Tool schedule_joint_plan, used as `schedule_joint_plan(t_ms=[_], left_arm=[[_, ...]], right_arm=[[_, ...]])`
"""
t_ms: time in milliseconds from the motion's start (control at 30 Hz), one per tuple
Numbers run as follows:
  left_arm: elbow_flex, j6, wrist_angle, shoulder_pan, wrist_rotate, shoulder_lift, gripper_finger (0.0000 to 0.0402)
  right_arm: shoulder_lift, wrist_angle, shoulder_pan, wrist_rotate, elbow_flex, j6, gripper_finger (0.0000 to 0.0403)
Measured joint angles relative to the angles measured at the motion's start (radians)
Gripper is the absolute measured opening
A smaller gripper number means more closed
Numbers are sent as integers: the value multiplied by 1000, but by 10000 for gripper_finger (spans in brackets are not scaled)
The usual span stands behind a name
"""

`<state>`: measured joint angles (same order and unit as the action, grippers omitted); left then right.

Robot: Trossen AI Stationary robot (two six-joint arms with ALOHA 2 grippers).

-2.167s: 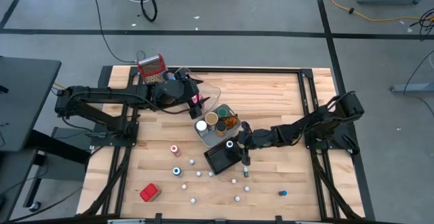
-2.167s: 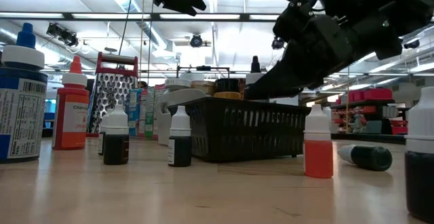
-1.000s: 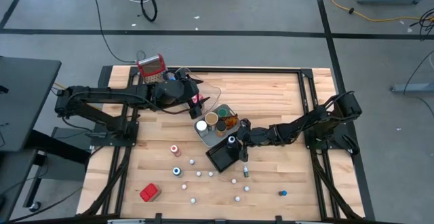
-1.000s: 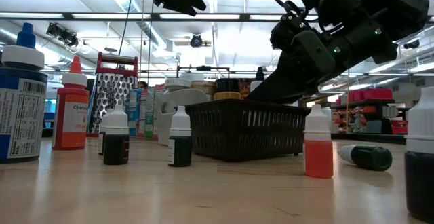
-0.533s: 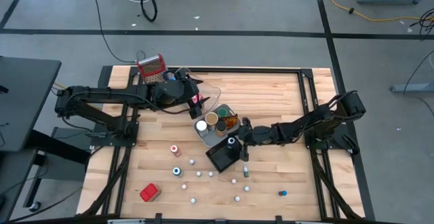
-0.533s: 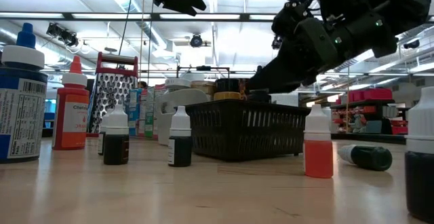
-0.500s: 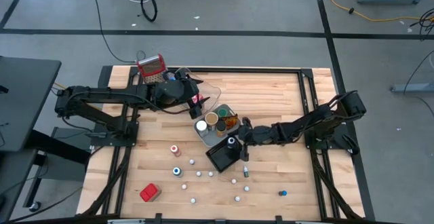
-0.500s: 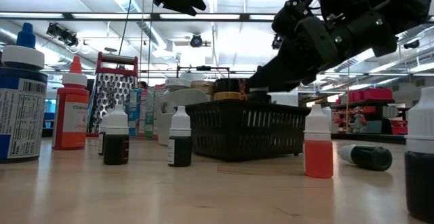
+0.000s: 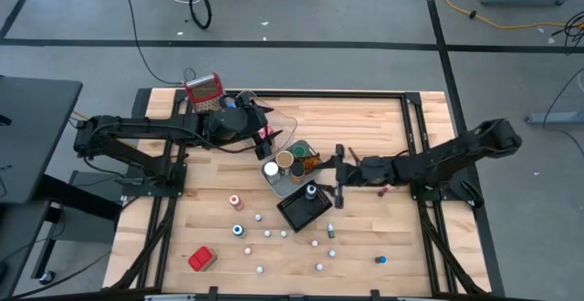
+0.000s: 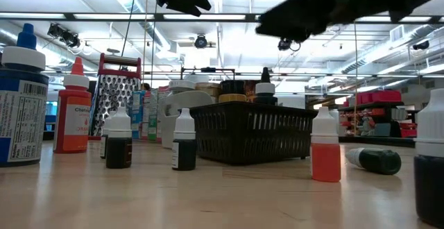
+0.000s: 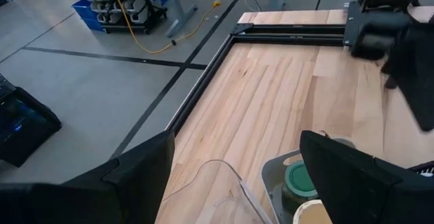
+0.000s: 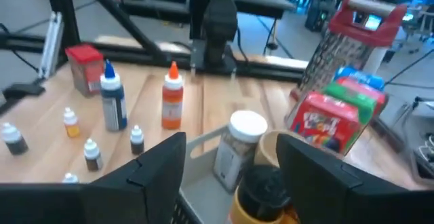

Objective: Pick & Place Kitchen Items
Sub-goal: Put the orange food coloring bottle into the black bin

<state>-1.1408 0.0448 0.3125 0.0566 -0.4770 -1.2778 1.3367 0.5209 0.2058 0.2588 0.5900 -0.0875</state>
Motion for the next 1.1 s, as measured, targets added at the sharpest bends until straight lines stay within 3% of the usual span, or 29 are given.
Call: schedule_joint_plan(t_ms=[233,467,633,800,1100], left_arm=[[0,32,-125,0,11,0,327],[0,2,-152,0,121,0,327],[0,64,-159,0,44,0,327],[-1,68,-168,0,-86,0,327],[-1,-36,-122,-10,-80,1,327]], right_arm=[[-182,-253,2,-83,0,-25,225],[-326,-375,1,-68,0,-35,215],[-378,-450,1,-67,0,-58,214],[-384,-460,1,-67,0,-145,214],[-384,-308,-49,-53,0,-333,214]])
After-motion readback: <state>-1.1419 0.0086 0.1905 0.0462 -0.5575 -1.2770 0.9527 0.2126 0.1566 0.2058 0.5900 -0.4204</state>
